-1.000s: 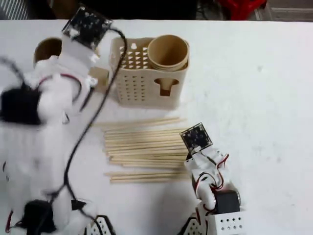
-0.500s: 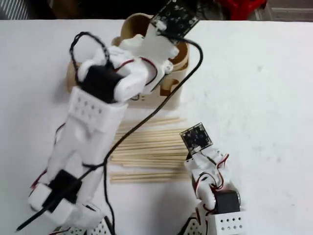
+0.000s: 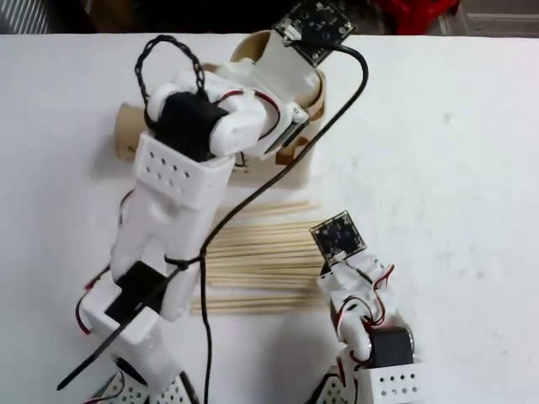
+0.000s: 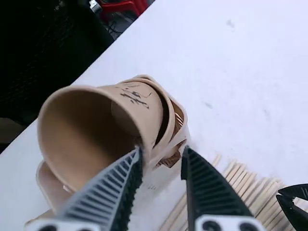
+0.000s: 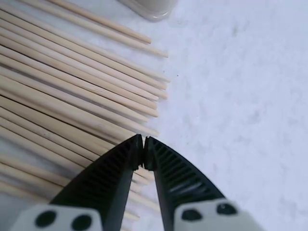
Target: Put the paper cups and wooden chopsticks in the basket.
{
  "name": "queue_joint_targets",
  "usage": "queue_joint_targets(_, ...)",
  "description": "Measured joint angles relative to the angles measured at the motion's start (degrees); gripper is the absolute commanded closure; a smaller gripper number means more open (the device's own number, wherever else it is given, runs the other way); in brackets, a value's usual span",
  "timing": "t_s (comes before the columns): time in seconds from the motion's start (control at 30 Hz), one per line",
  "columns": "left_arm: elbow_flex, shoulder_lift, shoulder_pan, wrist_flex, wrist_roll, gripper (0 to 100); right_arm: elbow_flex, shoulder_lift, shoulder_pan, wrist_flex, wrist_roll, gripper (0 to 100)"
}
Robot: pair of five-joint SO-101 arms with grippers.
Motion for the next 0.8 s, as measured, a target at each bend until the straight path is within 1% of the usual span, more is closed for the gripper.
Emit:
queue_joint_targets(0.17,-2.0,0.4,0.0,-0.8,0.5,84,0.0,0.0,0.0,0.0,0.0,98.1)
queue_joint_targets(0.33,-2.1,1.3,-2.3,-6.2,3.5,84,0.0,0.0,0.0,0.0,0.0,98.1)
queue_joint_targets(0.6,-2.1,10.8,-2.5,-12.0,3.6,84,0.0,0.0,0.0,0.0,0.0,98.1)
queue_joint_targets(0.8,-2.1,12.0,-2.5,-13.3,3.6,84,0.0,0.0,0.0,0.0,0.0,98.1)
